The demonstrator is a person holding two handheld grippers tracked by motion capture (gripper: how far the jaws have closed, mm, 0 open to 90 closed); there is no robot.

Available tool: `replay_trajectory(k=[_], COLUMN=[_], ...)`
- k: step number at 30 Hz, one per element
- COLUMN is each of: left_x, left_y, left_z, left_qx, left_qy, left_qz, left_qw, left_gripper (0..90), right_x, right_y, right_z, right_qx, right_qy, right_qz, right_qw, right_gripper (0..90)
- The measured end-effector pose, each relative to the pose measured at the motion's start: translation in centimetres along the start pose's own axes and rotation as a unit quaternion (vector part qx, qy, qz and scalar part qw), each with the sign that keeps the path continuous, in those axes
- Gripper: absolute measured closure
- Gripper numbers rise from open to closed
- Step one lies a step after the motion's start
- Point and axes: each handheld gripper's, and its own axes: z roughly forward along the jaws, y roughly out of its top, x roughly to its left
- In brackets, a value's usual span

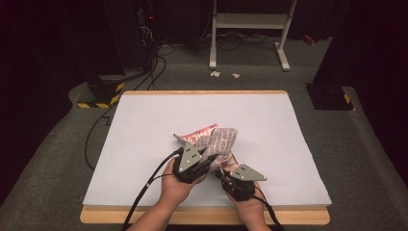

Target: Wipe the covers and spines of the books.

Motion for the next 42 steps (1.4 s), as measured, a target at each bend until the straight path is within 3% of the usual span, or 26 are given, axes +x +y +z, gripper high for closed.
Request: replay_trajectory(k=[5,13,17,21,28,33,38,42], left_x=[2.0,7.2,10.5,12.8,15.0,16.3,17.2,17.7], left_y=[-0.9,-3.2,-4.9,-6.1,-7.2,-7.2,-6.4,-5.9], left_z=[0.7,2.3,3.0,3.4,3.8,2.4,0.0,-2.2], left_qx=[0.016,0.058,0.089,0.107,0.126,0.126,0.105,0.098], left_qy=[0.024,0.069,0.099,0.118,0.149,0.169,0.185,0.199], left_qz=[-0.004,-0.018,-0.033,-0.049,-0.059,-0.077,-0.081,-0.070], left_qw=[0.9996,0.9958,0.9906,0.9860,0.9791,0.9744,0.9736,0.9726], left_gripper=[72.5,72.5,72.4,72.4,72.0,71.2,71.0,71.0], right_x=[0.0,0.0,0.1,0.2,0.1,0.0,-0.2,0.0], right_y=[0.0,0.0,0.0,0.0,0.0,0.0,0.0,0.0], right_z=[0.0,0.0,0.1,0.1,0.1,-0.1,-0.2,-0.2], right_qx=[-0.001,0.000,-0.001,-0.001,-0.002,-0.007,-0.010,-0.008], right_qy=[0.000,0.000,0.001,0.001,0.001,0.001,0.000,-0.002], right_qz=[0.001,0.002,-0.001,-0.004,-0.005,-0.003,-0.001,-0.004], right_qw=[1.0000,1.0000,1.0000,1.0000,1.0000,1.0000,0.9999,1.0000], right_gripper=[84.0,83.9,83.9,83.8,83.8,83.8,83.9,83.9])
